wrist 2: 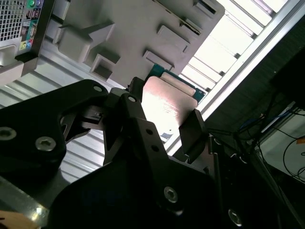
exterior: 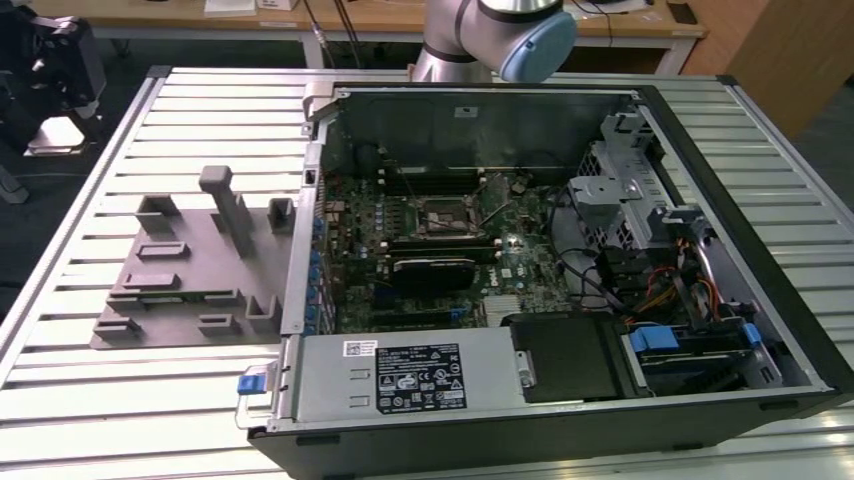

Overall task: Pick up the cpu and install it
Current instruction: 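Pick up the cpu and move it towards the insertion slot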

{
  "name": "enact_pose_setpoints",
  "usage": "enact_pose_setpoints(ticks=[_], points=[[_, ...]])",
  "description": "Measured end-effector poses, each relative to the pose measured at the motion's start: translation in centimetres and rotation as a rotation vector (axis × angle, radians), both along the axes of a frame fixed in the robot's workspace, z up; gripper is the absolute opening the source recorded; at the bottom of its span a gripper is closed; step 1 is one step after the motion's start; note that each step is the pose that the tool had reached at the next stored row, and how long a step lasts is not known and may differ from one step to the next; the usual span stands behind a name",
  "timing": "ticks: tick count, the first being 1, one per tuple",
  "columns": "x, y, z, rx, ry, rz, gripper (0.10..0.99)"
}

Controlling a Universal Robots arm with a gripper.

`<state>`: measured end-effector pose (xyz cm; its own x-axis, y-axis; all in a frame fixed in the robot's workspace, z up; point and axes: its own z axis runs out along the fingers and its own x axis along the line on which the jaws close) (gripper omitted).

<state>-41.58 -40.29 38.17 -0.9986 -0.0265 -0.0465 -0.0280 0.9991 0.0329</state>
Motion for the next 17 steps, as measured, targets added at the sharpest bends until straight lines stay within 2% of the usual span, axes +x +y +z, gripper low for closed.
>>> enact_pose_setpoints(ticks=[17], points=[[2.6, 0.03, 0.0, 0.0, 0.0, 0.0, 0.545]])
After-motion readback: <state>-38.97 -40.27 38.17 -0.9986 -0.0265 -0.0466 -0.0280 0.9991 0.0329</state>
